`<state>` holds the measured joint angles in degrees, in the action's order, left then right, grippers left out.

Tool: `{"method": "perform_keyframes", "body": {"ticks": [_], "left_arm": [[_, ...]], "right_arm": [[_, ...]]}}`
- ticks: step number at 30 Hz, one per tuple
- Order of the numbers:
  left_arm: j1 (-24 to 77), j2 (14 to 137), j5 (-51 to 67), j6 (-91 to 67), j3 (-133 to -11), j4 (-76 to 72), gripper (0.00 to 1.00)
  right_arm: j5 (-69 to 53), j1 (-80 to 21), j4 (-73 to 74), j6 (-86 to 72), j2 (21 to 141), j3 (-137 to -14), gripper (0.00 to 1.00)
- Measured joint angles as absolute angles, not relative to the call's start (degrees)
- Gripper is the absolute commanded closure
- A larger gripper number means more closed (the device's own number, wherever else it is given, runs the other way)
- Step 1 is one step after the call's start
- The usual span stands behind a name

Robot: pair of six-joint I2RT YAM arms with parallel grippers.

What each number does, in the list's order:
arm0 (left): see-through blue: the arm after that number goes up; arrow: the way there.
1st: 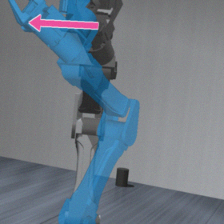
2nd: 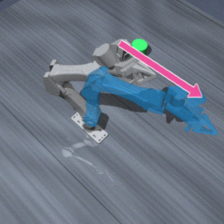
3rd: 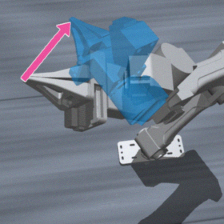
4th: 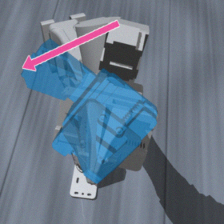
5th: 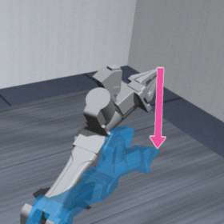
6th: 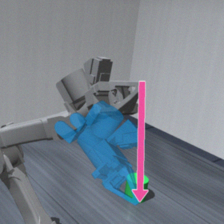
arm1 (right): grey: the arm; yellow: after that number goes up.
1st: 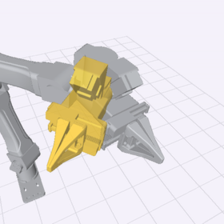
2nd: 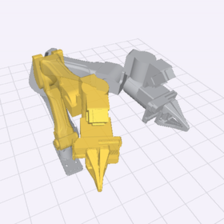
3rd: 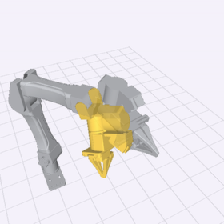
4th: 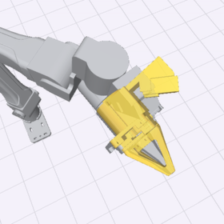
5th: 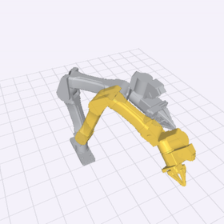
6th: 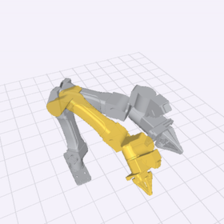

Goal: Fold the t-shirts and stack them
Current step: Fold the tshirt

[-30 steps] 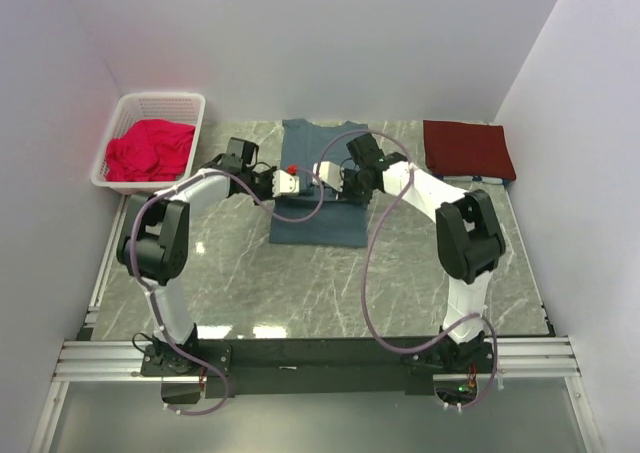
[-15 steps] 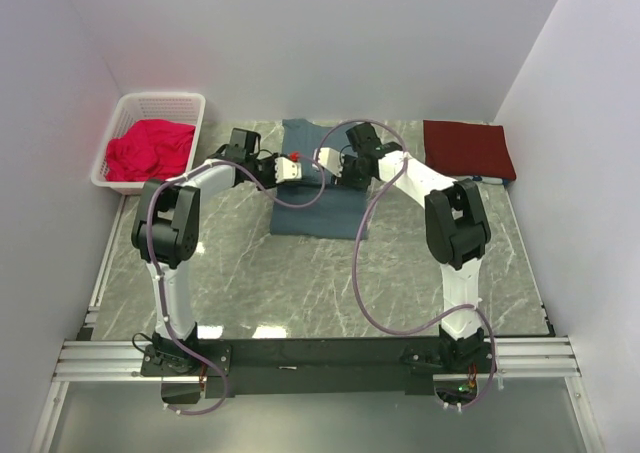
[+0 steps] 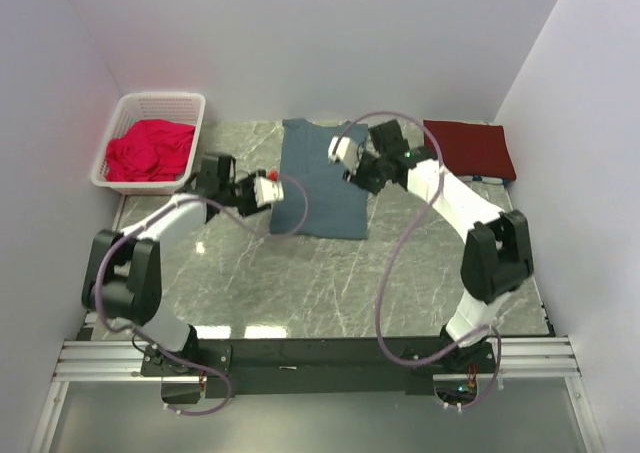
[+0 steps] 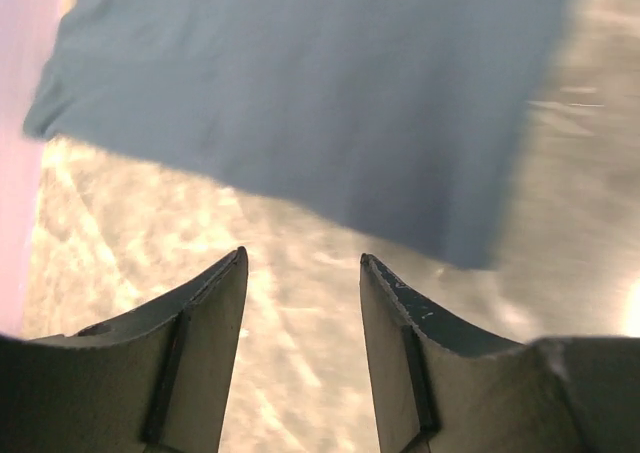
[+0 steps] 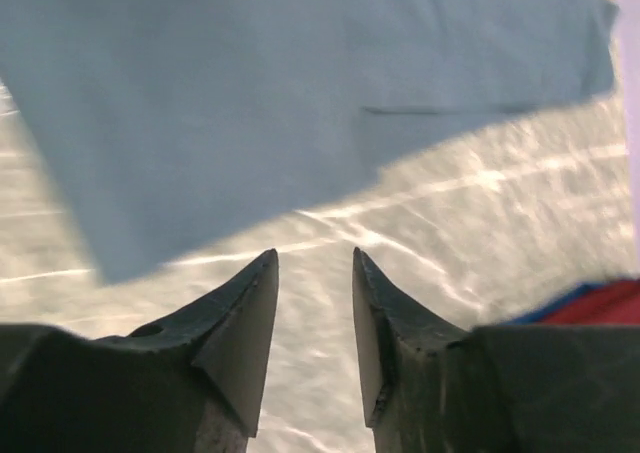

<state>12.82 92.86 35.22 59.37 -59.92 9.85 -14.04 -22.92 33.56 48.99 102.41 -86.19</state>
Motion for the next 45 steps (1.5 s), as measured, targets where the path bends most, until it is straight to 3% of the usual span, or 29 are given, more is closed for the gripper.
{"method": "perform_keyframes", "body": {"ticks": [4,8,15,18,21,22,25,26,27,45], "left_arm": [[16.1,87.5,35.8,62.1,-51.1,10.0,0.44],[18.4,88.3,35.3,64.1,-45.5,9.5,0.42],[19.0,92.2,33.7,65.5,-44.8,4.6,0.42],[19.2,93.7,33.2,66.8,-45.0,3.2,0.47],[19.7,95.2,32.7,68.0,-45.5,2.1,0.61],[19.9,95.5,32.7,68.4,-45.6,1.9,0.72],[20.4,96.1,31.6,70.0,-45.8,2.2,0.9],[20.6,96.1,31.3,70.4,-45.8,2.4,0.94],[20.7,96.1,31.1,70.8,-45.8,2.5,0.98],[23.0,80.4,32.7,64.9,-45.4,18.4,0.99]], "right_arm": [[-15.6,-27.3,32.8,47.8,96.5,-76.5,0.55],[-16.2,-30.9,32.2,46.5,98.5,-70.4,0.51],[-14.9,-31.1,29.4,45.8,102.4,-68.0,0.5],[-14.3,-31.1,27.7,45.9,103.7,-68.0,0.52],[-13.6,-31.2,26.5,46.0,105.2,-67.8,0.58],[-13.3,-31.3,26.2,46.0,105.7,-67.5,0.61],[-12.8,-31.5,25.3,46.1,105.9,-67.2,0.83],[-12.4,-31.5,24.9,46.1,105.9,-67.0,0.95],[-12.0,-31.6,24.8,46.0,105.9,-67.0,1.0],[-14.4,-32.0,33.5,42.8,90.6,-63.7,1.0]]}}
